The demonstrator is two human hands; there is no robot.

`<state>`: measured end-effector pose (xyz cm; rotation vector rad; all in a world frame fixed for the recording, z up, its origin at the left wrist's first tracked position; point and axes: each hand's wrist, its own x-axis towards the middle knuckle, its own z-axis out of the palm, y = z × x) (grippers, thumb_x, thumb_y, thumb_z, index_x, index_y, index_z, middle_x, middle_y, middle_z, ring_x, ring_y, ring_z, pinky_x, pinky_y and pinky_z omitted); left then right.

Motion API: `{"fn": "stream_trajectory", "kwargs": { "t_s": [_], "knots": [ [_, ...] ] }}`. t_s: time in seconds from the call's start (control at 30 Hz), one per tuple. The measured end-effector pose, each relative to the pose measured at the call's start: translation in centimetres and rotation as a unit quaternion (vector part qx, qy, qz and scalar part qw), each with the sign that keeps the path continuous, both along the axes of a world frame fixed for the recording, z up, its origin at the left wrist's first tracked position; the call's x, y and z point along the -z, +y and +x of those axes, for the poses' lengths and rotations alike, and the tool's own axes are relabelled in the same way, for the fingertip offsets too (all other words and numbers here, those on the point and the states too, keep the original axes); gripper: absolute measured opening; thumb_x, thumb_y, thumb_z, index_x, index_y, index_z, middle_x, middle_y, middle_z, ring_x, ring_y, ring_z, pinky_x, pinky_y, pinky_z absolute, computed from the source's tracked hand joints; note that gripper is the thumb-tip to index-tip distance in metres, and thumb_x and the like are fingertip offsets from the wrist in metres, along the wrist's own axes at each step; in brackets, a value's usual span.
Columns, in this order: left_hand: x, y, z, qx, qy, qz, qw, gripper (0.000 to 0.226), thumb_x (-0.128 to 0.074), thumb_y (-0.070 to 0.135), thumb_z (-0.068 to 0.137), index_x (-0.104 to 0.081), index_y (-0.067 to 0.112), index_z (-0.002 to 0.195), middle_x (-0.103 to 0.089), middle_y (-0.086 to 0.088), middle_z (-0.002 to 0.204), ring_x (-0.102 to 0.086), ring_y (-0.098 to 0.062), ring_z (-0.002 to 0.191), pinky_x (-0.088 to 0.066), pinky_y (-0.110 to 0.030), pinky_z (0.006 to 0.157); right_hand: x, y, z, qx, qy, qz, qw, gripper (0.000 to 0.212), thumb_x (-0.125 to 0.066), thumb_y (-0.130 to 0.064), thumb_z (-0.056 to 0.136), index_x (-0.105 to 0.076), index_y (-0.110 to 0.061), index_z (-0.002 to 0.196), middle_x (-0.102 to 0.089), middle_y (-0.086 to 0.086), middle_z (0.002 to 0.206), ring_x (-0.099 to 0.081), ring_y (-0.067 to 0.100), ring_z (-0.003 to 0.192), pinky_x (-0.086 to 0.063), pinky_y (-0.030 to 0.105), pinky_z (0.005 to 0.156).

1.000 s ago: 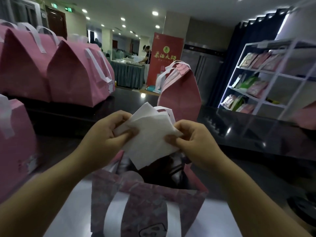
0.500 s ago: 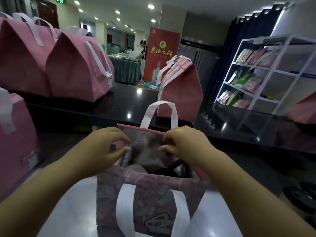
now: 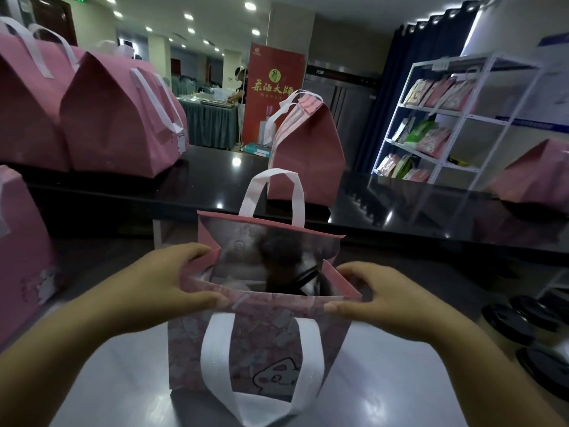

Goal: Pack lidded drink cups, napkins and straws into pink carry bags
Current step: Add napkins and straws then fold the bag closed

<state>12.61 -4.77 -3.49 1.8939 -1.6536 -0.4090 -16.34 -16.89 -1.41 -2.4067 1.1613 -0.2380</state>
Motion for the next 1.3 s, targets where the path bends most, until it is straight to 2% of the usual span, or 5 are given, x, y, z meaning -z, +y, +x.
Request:
{"fn": "stream_trajectory", "kwargs": {
  "t_s": [0.3, 0.47, 0.73, 0.93, 1.3],
  "knots": [
    [0.2, -0.6, -0.4, 0.002, -0.004, -0.033, 0.999, 0.033, -0.069, 0.023, 0.079, -0.059, 0.034, 0.109, -0.058, 0.022, 0.091, -0.058, 0.001, 0.082, -0.045, -0.008, 0.056, 0.9, 0.6, 2.7, -0.006, -0.021, -0.063, 0.998, 0.016, -0.06, -0.021, 0.086, -0.064, -0.032, 0.098, -0.059, -0.017, 0.092, -0.06, 0.008, 0.083, -0.057, 0.03, 0.072],
    [0.8, -0.8, -0.6, -0.04, -0.168, -0.057, 0.983, 0.029, -0.062, 0.032, 0.083, -0.057, 0.047, 0.108, -0.033, 0.018, 0.105, -0.028, -0.008, 0.102, -0.034, -0.025, 0.09, 1.7, 0.7, 3.1, -0.007, 0.052, -0.235, 0.971, 0.026, -0.061, -0.035, 0.086, -0.058, -0.037, 0.112, -0.027, -0.01, 0.111, -0.022, 0.012, 0.102, -0.037, 0.032, 0.097],
    [-1.0, -1.4, 1.0, 0.041, -0.232, 0.003, 0.972, 0.032, -0.062, 0.05, 0.075, -0.046, 0.071, 0.094, 0.011, 0.025, 0.148, 0.025, -0.013, 0.136, 0.007, -0.048, 0.111, -0.2, -0.6, 3.2, -0.039, 0.116, -0.199, 0.972, 0.023, -0.065, -0.032, 0.08, -0.058, -0.044, 0.099, 0.005, -0.013, 0.154, 0.021, 0.021, 0.14, 0.004, 0.049, 0.111],
    [-2.0, -2.6, 1.7, 0.122, -0.193, 0.013, 0.974, 0.032, -0.068, 0.037, 0.075, -0.051, 0.064, 0.081, -0.043, 0.032, 0.117, -0.045, 0.011, 0.098, -0.042, -0.02, 0.093, -1.0, -0.9, 3.2, -0.046, 0.076, -0.136, 0.987, 0.019, -0.066, -0.029, 0.081, -0.058, -0.045, 0.089, -0.044, -0.017, 0.118, -0.033, 0.013, 0.105, -0.025, 0.036, 0.104],
    [0.5, -1.9, 2.2, 0.101, -0.134, -0.123, 0.978, 0.057, -0.075, 0.023, 0.073, -0.034, 0.052, 0.1, -0.051, 0.03, 0.086, -0.06, 0.001, 0.081, -0.051, -0.017, 0.073, 1.3, -1.8, 2.5, -0.073, -0.023, -0.26, 0.963, 0.033, -0.073, -0.018, 0.075, -0.046, -0.03, 0.088, -0.066, -0.01, 0.085, -0.061, 0.016, 0.071, -0.052, 0.034, 0.058]
  ]
}}
